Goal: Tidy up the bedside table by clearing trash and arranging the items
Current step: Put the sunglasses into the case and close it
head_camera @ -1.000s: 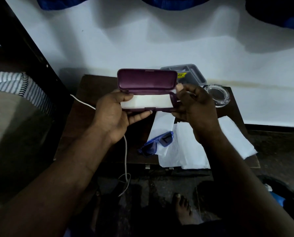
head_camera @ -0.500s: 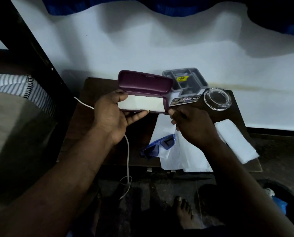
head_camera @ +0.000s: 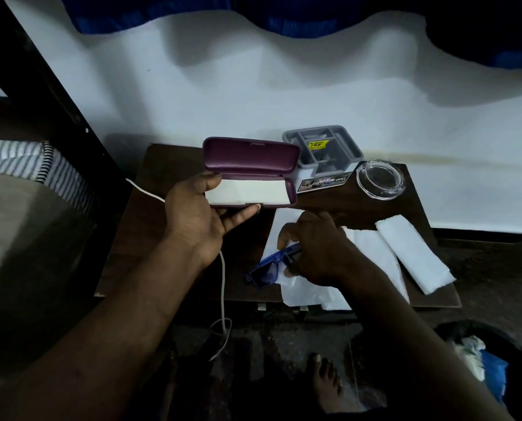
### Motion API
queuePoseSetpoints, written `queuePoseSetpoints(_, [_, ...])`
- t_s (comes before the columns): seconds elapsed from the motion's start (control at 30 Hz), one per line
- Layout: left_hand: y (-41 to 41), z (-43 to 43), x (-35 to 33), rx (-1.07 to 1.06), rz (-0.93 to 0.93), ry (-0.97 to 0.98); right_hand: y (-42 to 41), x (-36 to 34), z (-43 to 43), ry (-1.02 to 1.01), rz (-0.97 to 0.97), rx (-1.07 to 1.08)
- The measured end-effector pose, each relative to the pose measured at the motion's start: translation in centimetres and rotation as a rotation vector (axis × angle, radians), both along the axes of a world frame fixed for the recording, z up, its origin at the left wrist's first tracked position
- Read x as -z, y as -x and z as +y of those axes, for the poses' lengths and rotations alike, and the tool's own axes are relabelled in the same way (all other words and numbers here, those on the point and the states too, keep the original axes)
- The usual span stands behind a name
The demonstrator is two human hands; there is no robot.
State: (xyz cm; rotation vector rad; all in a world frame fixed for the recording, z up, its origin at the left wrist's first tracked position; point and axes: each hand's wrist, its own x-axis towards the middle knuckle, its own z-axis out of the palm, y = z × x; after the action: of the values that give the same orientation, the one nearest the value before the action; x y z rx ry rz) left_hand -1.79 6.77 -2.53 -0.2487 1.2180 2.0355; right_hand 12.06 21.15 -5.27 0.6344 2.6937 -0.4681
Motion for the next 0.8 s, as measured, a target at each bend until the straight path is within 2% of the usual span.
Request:
queuePoseSetpoints(0.2, [0.0, 0.0, -0.1, 0.008, -0.005, -0.004, 0.0, 0.7, 0.6, -0.053, 0.119, -0.018])
queuePoseSetpoints(0.3, [0.1, 0.0, -0.2, 0.001, 0.006, 0.002, -0.1, 0.3, 1.1, 0.017, 0.158, 0.003])
queuePoseSetpoints(0.6, [0.3, 0.1, -0.1, -0.010, 0.042, 0.009, -1.5, -3.1, 1.7, 0.638, 0.411, 0.175])
queuePoseSetpoints(0.7, [0.1, 0.2, 0.1, 0.015, 0.053, 0.006, -1.2, -3.4, 1.7, 0.789, 0.625, 0.228])
queuePoseSetpoints(0.8, [-0.3, 0.5, 0.1, 0.073, 0.048, -0.002, -0.6, -3.5, 1.5, 0.841, 0.818, 0.337])
